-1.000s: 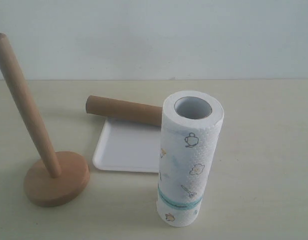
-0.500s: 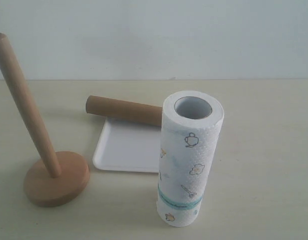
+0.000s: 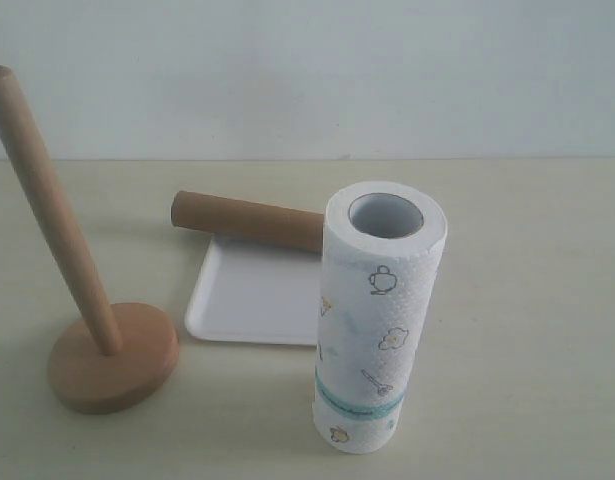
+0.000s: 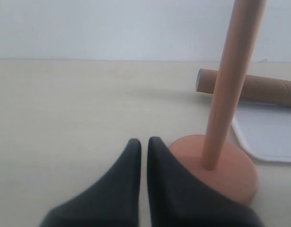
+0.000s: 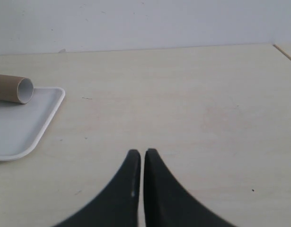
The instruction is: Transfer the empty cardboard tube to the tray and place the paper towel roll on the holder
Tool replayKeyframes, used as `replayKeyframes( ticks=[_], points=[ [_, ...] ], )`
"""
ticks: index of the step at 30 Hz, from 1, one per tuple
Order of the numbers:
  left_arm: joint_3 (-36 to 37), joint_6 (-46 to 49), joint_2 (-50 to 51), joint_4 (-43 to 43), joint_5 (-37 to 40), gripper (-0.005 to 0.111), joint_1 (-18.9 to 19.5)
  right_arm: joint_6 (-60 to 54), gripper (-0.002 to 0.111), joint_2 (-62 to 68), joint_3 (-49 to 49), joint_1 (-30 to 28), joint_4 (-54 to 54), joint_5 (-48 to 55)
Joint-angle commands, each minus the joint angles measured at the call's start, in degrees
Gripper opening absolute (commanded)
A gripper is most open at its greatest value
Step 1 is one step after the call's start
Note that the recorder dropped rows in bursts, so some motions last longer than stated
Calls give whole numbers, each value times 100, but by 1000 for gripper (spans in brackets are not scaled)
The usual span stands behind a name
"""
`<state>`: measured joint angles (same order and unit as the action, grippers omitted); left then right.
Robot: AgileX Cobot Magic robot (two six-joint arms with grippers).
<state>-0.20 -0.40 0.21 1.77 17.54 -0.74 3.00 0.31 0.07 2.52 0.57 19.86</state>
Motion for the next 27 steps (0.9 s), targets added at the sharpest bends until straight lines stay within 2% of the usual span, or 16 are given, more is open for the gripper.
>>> replayKeyframes(
  ticks=[1, 21, 24, 27],
  points=[
    [20, 40, -21, -9, -15, 4, 12, -39, 3, -31, -7, -21, 3, -67],
    [20, 40, -21, -9, -15, 4, 12, -39, 3, -31, -7, -21, 3, -94],
    [20, 40, -21, -9, -15, 4, 12, -39, 3, -31, -7, -21, 3, -370],
    [20, 40, -21, -9, -15, 4, 12, -39, 3, -31, -7, -21, 3, -1184]
  ],
)
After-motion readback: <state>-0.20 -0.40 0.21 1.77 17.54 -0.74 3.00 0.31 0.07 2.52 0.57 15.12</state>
